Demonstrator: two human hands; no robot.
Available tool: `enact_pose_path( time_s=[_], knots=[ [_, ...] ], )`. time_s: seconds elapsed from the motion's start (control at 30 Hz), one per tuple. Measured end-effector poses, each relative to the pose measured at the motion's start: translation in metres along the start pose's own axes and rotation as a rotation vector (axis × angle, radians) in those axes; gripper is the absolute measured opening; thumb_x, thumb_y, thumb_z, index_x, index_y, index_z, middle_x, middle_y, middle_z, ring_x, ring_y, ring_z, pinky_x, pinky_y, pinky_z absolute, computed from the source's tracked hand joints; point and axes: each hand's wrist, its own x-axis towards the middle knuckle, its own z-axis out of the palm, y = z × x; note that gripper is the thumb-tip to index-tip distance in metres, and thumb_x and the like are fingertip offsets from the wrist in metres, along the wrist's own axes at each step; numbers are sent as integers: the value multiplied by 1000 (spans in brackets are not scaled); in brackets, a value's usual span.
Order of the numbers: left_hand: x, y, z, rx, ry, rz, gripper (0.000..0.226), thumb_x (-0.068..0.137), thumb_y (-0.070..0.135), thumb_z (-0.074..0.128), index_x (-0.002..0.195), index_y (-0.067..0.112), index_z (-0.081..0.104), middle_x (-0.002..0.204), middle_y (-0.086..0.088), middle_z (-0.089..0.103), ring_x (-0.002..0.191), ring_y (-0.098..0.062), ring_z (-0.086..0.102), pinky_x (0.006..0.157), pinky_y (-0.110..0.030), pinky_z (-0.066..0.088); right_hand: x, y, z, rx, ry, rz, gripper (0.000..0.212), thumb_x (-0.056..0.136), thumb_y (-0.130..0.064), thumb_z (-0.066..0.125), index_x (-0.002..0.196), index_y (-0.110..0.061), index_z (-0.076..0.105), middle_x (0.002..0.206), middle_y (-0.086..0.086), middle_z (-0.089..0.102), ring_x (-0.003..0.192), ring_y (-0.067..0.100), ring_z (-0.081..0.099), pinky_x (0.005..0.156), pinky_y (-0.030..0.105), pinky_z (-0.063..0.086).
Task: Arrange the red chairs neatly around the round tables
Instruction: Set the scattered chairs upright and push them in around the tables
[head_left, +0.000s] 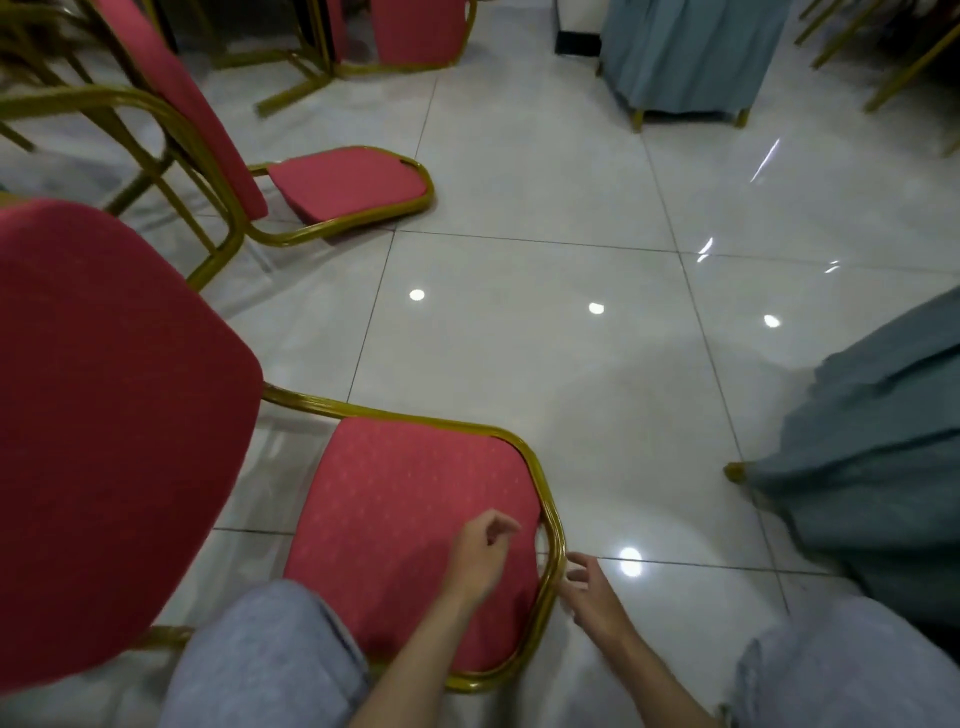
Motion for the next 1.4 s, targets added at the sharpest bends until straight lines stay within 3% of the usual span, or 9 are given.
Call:
enact_pose_path(
  time_s=[0.13, 0.23, 0.33, 0.5, 0.6, 0.77, 0.9, 1.13, 1.4],
  knots=[
    [-16, -5, -10, 17, -19, -94, 32, 97, 1, 61, 85, 30, 69, 93, 11, 72, 92, -4, 67, 82, -18, 48, -8, 1, -3, -152, -77, 110, 76, 89, -37, 75, 150, -18, 36, 136, 19, 56, 109, 25, 61, 75, 27, 46],
    [-22, -10, -18, 103, -30, -83, 28, 98, 7, 60, 88, 31, 67, 95, 12, 71, 96, -8, 67, 81, -15, 49, 15, 8, 4, -176, -52, 152, 77, 93, -33, 71, 154, -13, 29, 124, 15, 64, 102, 25, 63, 81, 31, 48],
    [-26, -15, -18, 246, -98, -24, 24, 98, 9, 57, 96, 33, 63, 99, 12, 68, 93, -5, 62, 79, -10, 45, 34, 14, 23, -43, -10, 228, 64, 87, -34, 77, 137, -17, 42, 119, 12, 66, 108, 29, 63, 86, 38, 49],
    [-39, -22, -15, 305, -147, -6, 22, 98, 13, 54, 106, 30, 67, 112, 3, 67, 96, -5, 59, 79, -8, 43, 54, 26, 44, 80, 112, 263, 34, 77, -31, 80, 93, -3, 71, 83, 16, 74, 81, 33, 70, 79, 48, 61],
    [-48, -31, -20, 305, -116, -16, 26, 96, 12, 53, 97, 36, 62, 108, 5, 69, 98, -7, 63, 92, -27, 51, 79, 48, 48, -43, 156, 274, 43, 80, -46, 75, 96, -8, 65, 86, 15, 72, 81, 34, 69, 80, 53, 62],
    [-45, -41, -17, 354, -138, -21, 24, 97, 11, 52, 107, 25, 69, 112, 4, 69, 104, -11, 63, 95, -27, 49, 57, 20, 44, -334, 204, 104, 30, 93, -52, 62, 99, -22, 63, 97, 7, 72, 92, 31, 70, 76, 34, 52],
    [-50, -32, -13, 340, -186, -15, 26, 98, 11, 51, 111, 25, 69, 114, 4, 65, 105, -11, 61, 94, -25, 47, 56, 15, 39, -396, 205, 165, 24, 89, -45, 69, 85, -21, 70, 83, 3, 72, 75, 26, 72, 72, 36, 59],
    [-108, 16, -59, 178, -60, -21, 59, 87, -8, 52, 91, 48, 69, 97, 23, 73, 96, 4, 67, 90, -18, 50, -32, -40, 6, -213, 255, 178, 20, 80, -27, 81, 76, -10, 70, 71, 4, 68, 68, 24, 63, 62, 30, 44],
    [-191, 141, -128, 84, 45, -95, 46, 91, -11, 54, 90, 31, 73, 92, 25, 73, 93, 0, 69, 89, -28, 55, -128, -162, -51, -137, 252, 108, 26, 61, -27, 85, 65, -12, 64, 63, 4, 69, 62, 24, 71, 58, 46, 63]
  ],
)
